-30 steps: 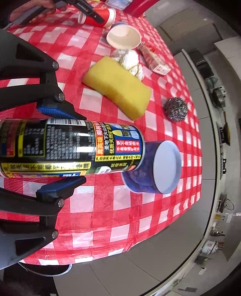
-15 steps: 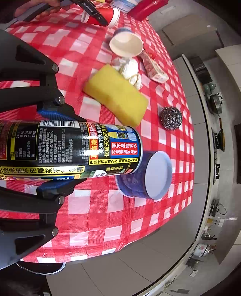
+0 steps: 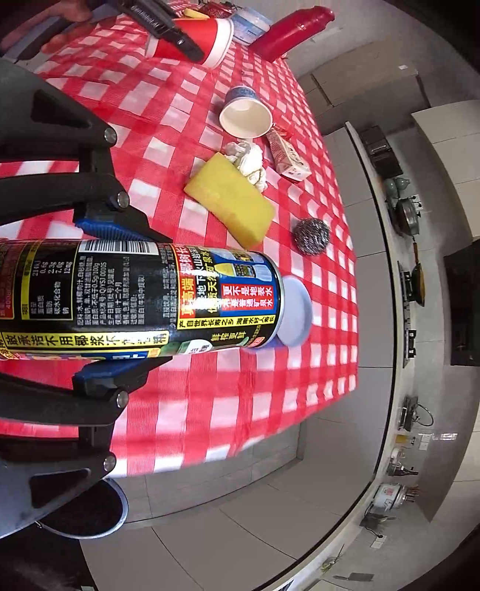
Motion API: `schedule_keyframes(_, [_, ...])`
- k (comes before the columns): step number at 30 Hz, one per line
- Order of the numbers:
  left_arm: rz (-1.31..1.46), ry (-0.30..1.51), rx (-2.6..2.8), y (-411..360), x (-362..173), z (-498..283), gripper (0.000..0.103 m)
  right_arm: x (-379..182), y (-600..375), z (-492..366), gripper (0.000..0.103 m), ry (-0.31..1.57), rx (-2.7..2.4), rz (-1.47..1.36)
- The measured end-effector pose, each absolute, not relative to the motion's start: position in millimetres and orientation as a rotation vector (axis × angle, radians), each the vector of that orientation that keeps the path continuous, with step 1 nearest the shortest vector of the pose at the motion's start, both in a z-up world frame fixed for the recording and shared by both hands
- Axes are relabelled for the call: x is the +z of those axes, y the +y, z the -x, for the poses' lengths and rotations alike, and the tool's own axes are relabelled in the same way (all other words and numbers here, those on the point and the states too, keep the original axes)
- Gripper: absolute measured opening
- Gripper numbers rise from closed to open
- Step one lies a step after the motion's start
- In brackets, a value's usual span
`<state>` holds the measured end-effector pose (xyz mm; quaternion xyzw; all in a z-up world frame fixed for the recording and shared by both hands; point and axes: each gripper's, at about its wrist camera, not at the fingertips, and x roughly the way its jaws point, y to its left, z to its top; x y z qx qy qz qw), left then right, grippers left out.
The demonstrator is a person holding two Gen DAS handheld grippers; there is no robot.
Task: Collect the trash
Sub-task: 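Release the red cup into the black bin with the left tool while the right drops the spray can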
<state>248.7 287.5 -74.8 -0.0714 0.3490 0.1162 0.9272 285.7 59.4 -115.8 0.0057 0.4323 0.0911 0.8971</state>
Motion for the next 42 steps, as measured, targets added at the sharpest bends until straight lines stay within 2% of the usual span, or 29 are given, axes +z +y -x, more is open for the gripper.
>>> schedule_keyframes(13, [0.109, 0.691, 0.152, 155.6, -57.2, -228.4, 0.055, -102.0, -68.0, -246.0, 0.055, 0.874, 0.147, -0.052])
schedule_keyframes(23, [0.076, 0.692, -0.010, 24.7, -54.1, -230.0, 0.055, -101.6, -195.5, -217.4, 0.055, 0.866, 0.031, -0.103])
schedule_keyframes(35, [0.076, 0.752, -0.180, -121.7, -85.4, -238.0, 0.055, -169.7, -328.8, -201.7, 0.055, 0.980, -0.067, -0.161])
schedule_keyframes(42, [0.044, 0.799, -0.164, -158.5, -120.3, -244.8, 0.055, -226.3, -351.9, -220.9, 0.055, 1.053, 0.005, -0.181])
